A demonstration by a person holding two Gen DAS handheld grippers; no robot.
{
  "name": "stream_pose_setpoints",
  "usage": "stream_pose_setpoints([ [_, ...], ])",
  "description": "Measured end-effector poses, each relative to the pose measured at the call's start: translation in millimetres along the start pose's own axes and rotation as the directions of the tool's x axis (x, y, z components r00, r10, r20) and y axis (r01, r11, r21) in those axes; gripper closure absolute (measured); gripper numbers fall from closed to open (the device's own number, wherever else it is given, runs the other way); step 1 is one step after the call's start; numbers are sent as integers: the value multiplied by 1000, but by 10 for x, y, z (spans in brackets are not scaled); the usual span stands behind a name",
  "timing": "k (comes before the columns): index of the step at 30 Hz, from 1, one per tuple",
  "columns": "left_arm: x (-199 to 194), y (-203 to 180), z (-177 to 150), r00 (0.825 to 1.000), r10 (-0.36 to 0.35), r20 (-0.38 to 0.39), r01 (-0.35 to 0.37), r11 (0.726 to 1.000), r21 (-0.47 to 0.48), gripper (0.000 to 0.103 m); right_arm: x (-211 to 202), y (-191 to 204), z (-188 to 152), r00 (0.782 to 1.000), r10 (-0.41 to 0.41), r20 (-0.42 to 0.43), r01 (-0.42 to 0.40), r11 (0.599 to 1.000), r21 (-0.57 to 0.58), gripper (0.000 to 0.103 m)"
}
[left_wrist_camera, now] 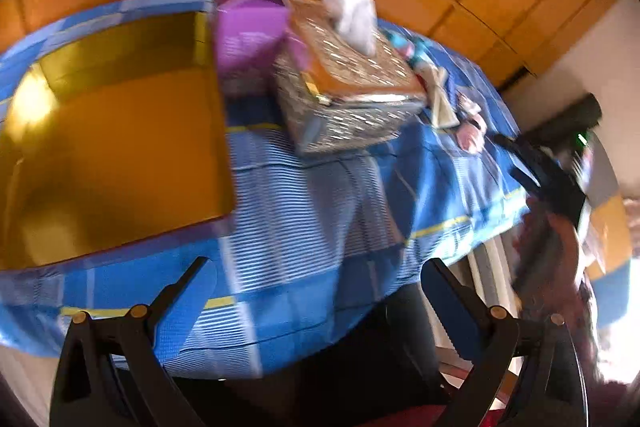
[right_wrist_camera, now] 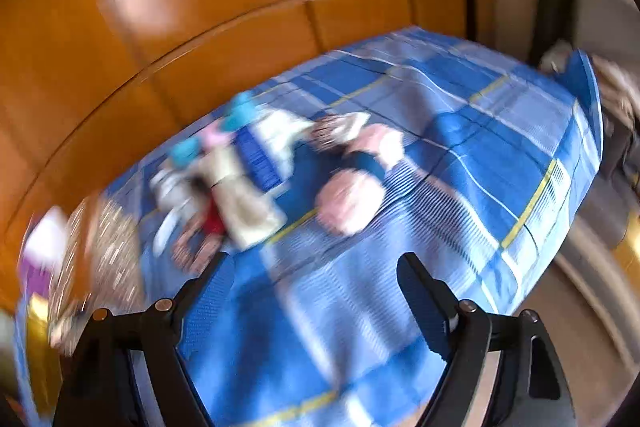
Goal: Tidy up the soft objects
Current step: 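Grasp the pink rolled towel with the right tool while the left tool grasps the cream knitted cloth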
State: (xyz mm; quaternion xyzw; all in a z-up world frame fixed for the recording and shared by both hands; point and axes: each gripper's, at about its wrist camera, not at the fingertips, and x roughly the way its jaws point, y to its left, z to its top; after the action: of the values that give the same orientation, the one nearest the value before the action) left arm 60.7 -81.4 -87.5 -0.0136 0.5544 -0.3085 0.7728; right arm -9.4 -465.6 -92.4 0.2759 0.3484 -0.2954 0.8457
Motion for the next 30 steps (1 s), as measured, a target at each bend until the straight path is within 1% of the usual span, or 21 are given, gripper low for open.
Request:
stream_pose_setpoints([
  [1,20,-37,19,1000,-10,-8,10,1000,1,0,117,-92,104,1000,0,-9,0,999,46,18],
  [4,69,-169,115,1000,-27,-4,27,1000,10,0,404,-237,333,999,-28,-24,31,992,119,19],
  [6,88,-280,201,1000,-18,9,18,999,37,0,556,-267,430,998,-44,-41,49,989,137,22],
  [9,113,-433,326,999,-4,35,1,997,78,0,775,-302,564,998,-40,-54,49,984,170,23],
  [11,98,-507,404,999,-8,47,4,995,100,0,919,-313,622,996,-56,-68,66,983,169,30],
  [13,103,-607,482,998,-15,56,8,993,119,0,1034,-331,632,994,-64,-85,77,984,161,45],
  [14,114,-657,519,998,-30,57,23,992,127,0,1084,-347,629,994,-66,-89,79,984,157,49],
  [15,129,-705,564,998,-43,54,36,990,134,0,1120,-353,612,993,-66,-95,80,985,152,57],
  [16,168,-787,627,998,-39,41,33,989,142,0,1138,-365,592,994,-57,-93,70,987,148,57],
  [19,242,-970,760,998,-54,38,48,987,153,0,1067,-339,523,999,-46,-28,48,994,99,65],
  [21,309,-1125,879,997,-63,50,54,984,168,0,1011,-326,450,1000,-22,22,20,997,69,66],
  [23,401,-1274,999,997,-63,53,53,983,173,0,988,-356,366,997,30,68,-34,998,62,66],
  [24,449,-1343,1065,996,-75,57,64,983,173,0,989,-370,330,996,46,83,-51,997,59,66],
  [26,555,-1458,1191,995,-80,60,69,983,168,0,1004,-443,294,992,89,92,-98,991,88,66],
  [27,640,-1530,1284,994,-94,61,83,983,165,0,1011,-483,291,989,109,96,-119,987,112,66],
  [30,918,-1693,1493,992,-122,37,114,979,169,0,1012,-531,262,984,135,113,-150,980,134,66],
])
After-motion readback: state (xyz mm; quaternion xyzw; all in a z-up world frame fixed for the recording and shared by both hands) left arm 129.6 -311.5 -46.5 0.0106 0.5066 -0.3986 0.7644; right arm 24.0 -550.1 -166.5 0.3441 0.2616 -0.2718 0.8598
